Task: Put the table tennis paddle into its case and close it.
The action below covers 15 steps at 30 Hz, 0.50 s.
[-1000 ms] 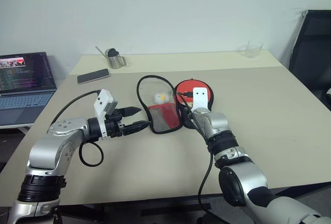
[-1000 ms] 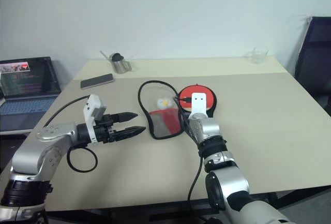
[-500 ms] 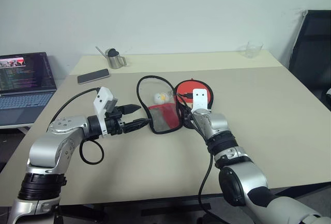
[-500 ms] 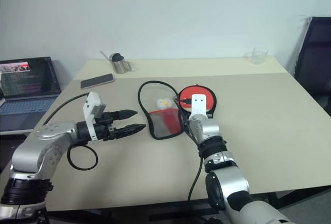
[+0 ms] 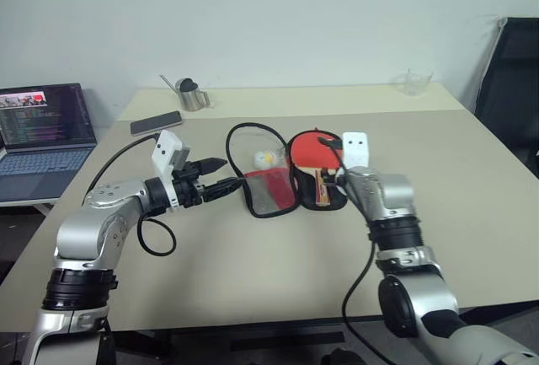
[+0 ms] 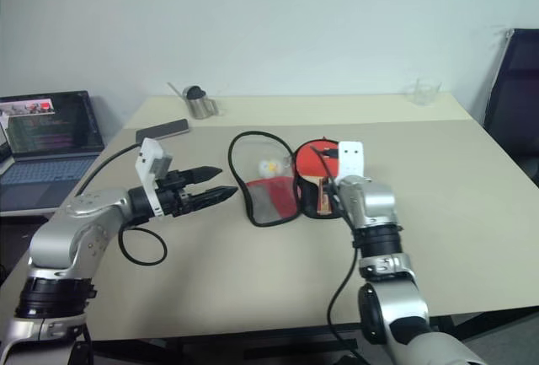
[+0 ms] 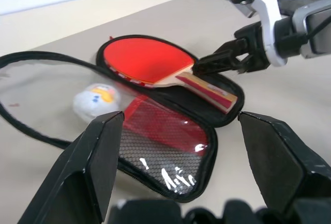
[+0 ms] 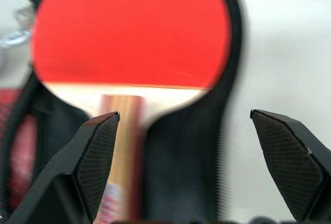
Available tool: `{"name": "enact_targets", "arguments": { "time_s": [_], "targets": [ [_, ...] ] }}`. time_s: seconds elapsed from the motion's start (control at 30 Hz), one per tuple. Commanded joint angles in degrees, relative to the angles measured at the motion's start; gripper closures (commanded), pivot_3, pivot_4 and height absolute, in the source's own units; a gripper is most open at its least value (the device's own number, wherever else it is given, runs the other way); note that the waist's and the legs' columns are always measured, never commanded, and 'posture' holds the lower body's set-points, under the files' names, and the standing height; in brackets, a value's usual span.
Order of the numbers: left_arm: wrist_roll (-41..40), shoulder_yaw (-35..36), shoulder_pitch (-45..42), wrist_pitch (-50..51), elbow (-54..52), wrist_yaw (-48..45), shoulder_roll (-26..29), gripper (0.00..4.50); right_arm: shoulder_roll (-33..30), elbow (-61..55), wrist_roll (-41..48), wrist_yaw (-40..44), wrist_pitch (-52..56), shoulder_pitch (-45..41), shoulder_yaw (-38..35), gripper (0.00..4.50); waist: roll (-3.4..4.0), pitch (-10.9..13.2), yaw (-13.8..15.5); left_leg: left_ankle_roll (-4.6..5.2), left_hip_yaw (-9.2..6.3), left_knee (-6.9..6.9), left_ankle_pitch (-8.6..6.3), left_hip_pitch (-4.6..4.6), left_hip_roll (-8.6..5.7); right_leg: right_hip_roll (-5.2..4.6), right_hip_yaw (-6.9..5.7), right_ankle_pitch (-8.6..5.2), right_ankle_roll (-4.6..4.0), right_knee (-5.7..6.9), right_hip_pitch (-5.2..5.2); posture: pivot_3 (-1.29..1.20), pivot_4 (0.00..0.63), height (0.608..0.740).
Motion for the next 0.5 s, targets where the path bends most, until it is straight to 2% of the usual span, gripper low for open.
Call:
{"name": "enact_targets", "arguments": {
  "time_s": [0.03, 0.1, 0.13, 0.23, 0.33, 0.43, 0.5],
  "targets": [
    [1.4, 0.0, -1.8, -2.1, 2.7, -0.7, 0.3, 0.64, -2.9, -7.7, 5.5, 8.7, 2.6, -0.6, -0.8, 0.03, 0.0, 0.0, -0.2, 0.0, 0.0, 0.0, 0.0, 0.01, 0.0, 0.0, 0.0, 0.0, 0.0, 0.01, 0.0, 0.0, 0.15, 0.74],
    [3.0, 0.1, -2.4, -3.2, 5.7, -0.1, 0.8, 0.64, -4.7, -10.8, 13.0, 17.8, 4.4, -0.7, -3.5, 0.03, 0.0, 0.0, -0.3, 0.02, 0.03, -0.01, -0.01, 0.04, 0.03, 0.05, 0.02, 0.0, 0.0, 0.02, 0.0, 0.0, 0.15, 0.74],
    [2.9, 1.0, -2.6, -3.3, 6.4, 0.1, 1.1, 0.64, -7.5, -12.1, 15.7, 22.6, 6.6, -0.5, -3.1, 0.03, 0.0, 0.0, -0.4, 0.02, 0.03, -0.01, -0.01, 0.06, 0.05, 0.07, 0.02, 0.0, 0.0, 0.03, 0.0, 0.0, 0.15, 0.74],
    [1.7, 3.2, -2.2, -3.2, 5.9, -0.5, 2.4, 0.64, -21.4, -18.0, 19.9, 43.1, 4.7, 4.1, 6.5, 0.03, -0.01, 0.0, 0.2, 0.09, 0.01, 0.0, -0.05, 0.0, 0.09, 0.16, -0.05, 0.0, 0.0, -0.07, 0.03, 0.0, 0.15, 0.74],
    [2.1, 4.3, -2.0, -4.0, 7.8, -1.9, 4.6, 0.64, -29.0, -17.6, 19.1, 52.3, -1.2, 6.4, 11.4, 0.03, -0.03, 0.0, 0.5, 0.29, 0.01, 0.02, -0.17, 0.01, 0.08, 0.3, -0.11, -0.01, 0.03, -0.28, 0.17, 0.0, 0.15, 0.74],
    [4.2, 4.4, -2.0, -6.2, 11.4, -3.4, 7.4, 0.64, -33.8, -16.5, 19.8, 60.4, -7.1, 7.2, 11.2, 0.03, -0.03, 0.0, 0.5, 0.3, 0.06, 0.04, -0.17, 0.08, 0.08, 0.23, -0.04, 0.03, 0.09, -0.29, 0.21, 0.0, 0.15, 0.74],
    [5.2, 4.7, -2.8, -7.1, 13.9, -3.0, 8.4, 0.64, -36.0, -14.0, 18.8, 62.9, -10.4, 7.0, 10.5, 0.03, -0.03, 0.0, 0.5, 0.3, 0.06, 0.05, -0.17, 0.1, 0.11, 0.18, -0.05, 0.03, 0.09, -0.24, 0.2, 0.0, 0.15, 0.74]
  ]
}}
